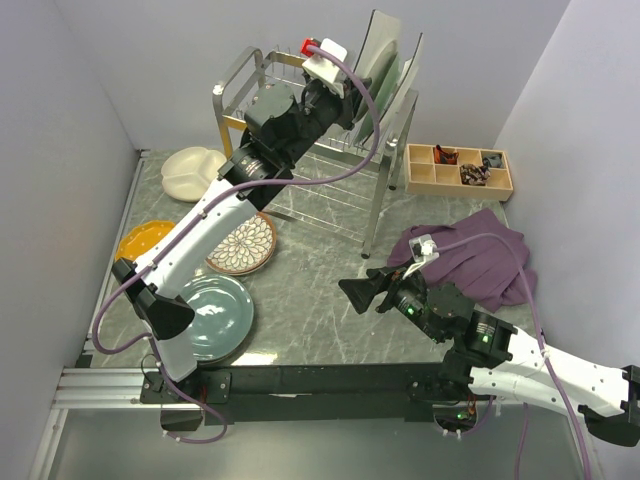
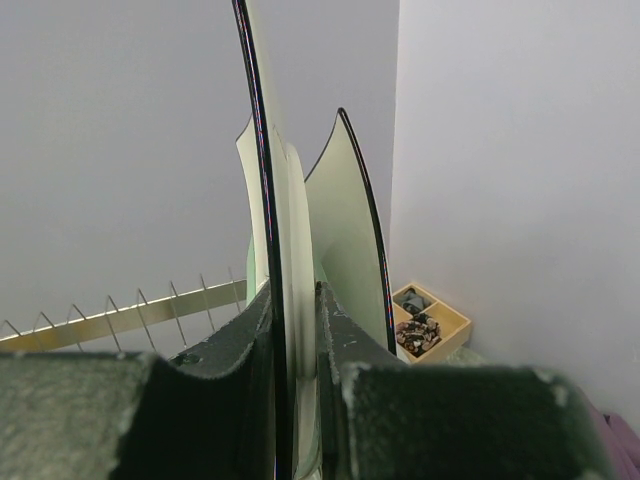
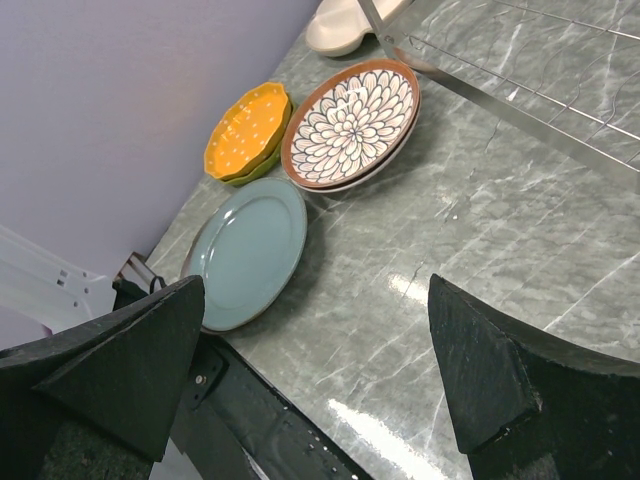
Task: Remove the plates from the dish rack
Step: Unload the plate from the dish rack.
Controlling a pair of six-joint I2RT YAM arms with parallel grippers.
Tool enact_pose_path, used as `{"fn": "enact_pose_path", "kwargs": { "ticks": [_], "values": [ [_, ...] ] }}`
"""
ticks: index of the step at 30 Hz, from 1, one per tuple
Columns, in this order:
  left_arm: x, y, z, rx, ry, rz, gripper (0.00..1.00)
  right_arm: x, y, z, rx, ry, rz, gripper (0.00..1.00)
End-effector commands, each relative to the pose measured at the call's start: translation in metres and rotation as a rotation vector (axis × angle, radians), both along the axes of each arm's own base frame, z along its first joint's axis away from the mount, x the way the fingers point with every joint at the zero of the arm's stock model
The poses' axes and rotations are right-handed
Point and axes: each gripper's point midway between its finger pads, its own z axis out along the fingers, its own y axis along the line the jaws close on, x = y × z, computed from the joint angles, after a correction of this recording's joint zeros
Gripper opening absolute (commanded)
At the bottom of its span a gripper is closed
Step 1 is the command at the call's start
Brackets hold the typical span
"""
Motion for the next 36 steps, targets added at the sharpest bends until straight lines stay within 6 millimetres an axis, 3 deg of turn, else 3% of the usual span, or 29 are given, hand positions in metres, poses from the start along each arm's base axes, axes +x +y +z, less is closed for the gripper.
{"fn": "enact_pose_path", "kwargs": {
  "ticks": [1, 11, 23, 36],
  "values": [
    [-0.081, 0.055, 0.145, -0.283, -0.360, -0.061, 0.01, 0.004, 0.001, 0.017, 0.048, -0.031, -0.016, 0.98],
    [-0.090, 0.065, 0.153, -0.285, -0.408, -0.045, 0.01, 0.004, 0.004, 0.016, 0.042, -0.029, -0.010, 0.98],
    [-0.095, 0.059, 0.158, -0.272, -0.421, -0.055, 0.01, 0.003, 0.004, 0.016, 0.041, -0.030, -0.008, 0.98],
    [-0.090, 0.056, 0.131, -0.120, -0.473, 0.006, 0.01, 0.003, 0.003, 0.016, 0.041, -0.030, -0.008, 0.98]
  ]
}}
